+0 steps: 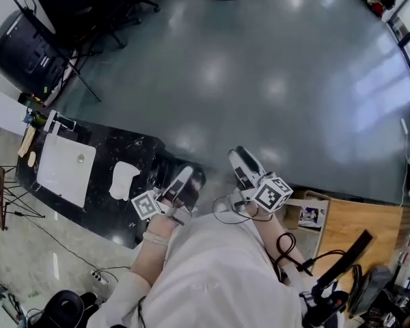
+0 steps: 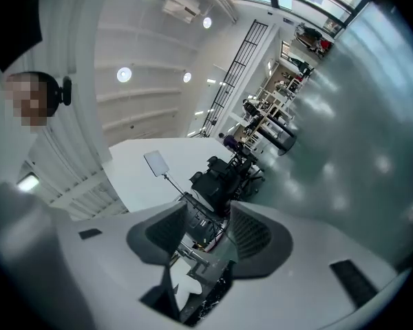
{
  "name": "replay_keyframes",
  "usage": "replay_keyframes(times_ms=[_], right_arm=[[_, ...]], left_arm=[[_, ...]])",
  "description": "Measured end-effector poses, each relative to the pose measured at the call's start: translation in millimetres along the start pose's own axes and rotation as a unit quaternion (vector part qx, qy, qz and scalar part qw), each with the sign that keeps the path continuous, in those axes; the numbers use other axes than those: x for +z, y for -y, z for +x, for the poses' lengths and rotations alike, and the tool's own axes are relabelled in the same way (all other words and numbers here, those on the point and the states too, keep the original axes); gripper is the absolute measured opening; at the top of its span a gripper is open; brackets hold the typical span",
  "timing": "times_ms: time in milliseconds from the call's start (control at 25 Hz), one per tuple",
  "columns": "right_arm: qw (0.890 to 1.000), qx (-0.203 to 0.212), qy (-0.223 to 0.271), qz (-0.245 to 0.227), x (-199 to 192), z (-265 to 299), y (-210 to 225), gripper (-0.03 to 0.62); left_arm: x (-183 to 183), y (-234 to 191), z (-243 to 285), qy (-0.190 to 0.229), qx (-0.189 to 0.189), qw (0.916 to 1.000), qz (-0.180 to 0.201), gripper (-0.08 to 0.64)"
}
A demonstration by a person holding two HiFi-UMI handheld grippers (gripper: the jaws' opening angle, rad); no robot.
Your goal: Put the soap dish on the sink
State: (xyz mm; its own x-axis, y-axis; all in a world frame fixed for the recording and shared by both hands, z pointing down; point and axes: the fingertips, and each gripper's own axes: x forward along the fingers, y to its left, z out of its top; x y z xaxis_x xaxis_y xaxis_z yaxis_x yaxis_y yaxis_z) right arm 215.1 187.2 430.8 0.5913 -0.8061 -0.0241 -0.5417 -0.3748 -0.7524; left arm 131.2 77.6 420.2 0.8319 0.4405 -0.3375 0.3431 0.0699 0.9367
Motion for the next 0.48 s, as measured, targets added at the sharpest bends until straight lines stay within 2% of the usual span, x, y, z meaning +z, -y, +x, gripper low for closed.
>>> replay_keyframes(times_ms=[240, 480], right_arm=[[0.999, 0.000, 0.017, 0.029, 15, -24, 10, 0.204], [0.998, -0.004, 0.028, 0.048, 15, -30, 15, 0.204]], left_arm=[[-21, -3, 33, -0.022, -0.007, 0.9997, -0.005, 0.006], [-30, -1, 42, -0.033, -0.011, 0.9993, -0.015, 0.006]])
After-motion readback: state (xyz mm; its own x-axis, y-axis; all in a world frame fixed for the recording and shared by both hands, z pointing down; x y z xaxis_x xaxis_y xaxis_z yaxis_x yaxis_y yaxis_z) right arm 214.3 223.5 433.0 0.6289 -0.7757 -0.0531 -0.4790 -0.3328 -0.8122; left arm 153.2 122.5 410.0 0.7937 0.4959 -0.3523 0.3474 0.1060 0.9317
